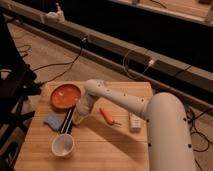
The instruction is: Push the eraser across the table
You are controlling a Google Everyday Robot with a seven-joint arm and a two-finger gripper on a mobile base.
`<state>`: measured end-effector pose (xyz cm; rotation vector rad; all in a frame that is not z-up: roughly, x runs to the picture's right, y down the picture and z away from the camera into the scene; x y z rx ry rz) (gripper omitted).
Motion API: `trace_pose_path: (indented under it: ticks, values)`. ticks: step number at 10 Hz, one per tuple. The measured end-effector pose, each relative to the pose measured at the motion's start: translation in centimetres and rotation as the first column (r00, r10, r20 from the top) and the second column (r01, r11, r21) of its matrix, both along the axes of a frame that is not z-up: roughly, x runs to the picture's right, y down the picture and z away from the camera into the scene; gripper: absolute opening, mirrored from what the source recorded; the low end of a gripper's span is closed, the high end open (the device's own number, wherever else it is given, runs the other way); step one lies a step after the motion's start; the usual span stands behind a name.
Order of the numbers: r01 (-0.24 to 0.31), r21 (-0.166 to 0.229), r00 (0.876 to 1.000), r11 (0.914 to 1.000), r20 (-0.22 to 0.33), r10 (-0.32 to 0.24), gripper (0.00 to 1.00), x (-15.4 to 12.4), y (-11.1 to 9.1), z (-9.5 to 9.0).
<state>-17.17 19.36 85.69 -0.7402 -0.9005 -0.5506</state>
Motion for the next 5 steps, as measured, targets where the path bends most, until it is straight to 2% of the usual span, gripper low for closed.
trace_pose_path:
  ticks: [2,5]
  values:
    - [0.042,0.030,0.999,0.9987,0.017,-0.042,0.00,-1.7,0.1,0.1]
    - [0.059,0.065,0.996,0.9961,0.056,-0.063,0.00,-4.9,-0.6,-0.3]
